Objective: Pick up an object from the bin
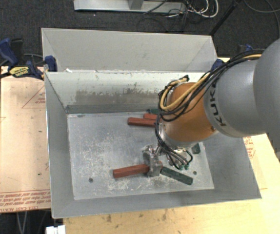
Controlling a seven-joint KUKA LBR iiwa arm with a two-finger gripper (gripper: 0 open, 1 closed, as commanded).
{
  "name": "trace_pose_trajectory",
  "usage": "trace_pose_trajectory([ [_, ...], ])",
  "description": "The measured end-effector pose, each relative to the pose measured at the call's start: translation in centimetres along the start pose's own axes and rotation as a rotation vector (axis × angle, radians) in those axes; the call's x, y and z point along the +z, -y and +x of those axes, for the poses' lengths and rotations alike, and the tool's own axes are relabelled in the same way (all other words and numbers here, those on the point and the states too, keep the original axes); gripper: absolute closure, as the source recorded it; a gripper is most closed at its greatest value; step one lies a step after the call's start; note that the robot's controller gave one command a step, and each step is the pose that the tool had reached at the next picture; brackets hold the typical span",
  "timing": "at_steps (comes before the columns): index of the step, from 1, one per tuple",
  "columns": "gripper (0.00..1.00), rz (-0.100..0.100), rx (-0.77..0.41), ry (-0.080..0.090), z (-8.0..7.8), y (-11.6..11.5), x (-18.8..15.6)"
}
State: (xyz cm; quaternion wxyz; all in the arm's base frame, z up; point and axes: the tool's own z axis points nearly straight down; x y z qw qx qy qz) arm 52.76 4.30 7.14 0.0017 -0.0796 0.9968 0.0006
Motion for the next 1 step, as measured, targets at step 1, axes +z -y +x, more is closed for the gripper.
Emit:
trace_pose_trajectory([
  [1, 1.0, 0.001, -0.009, 0.008, 0.42, 0.01, -14.5],
])
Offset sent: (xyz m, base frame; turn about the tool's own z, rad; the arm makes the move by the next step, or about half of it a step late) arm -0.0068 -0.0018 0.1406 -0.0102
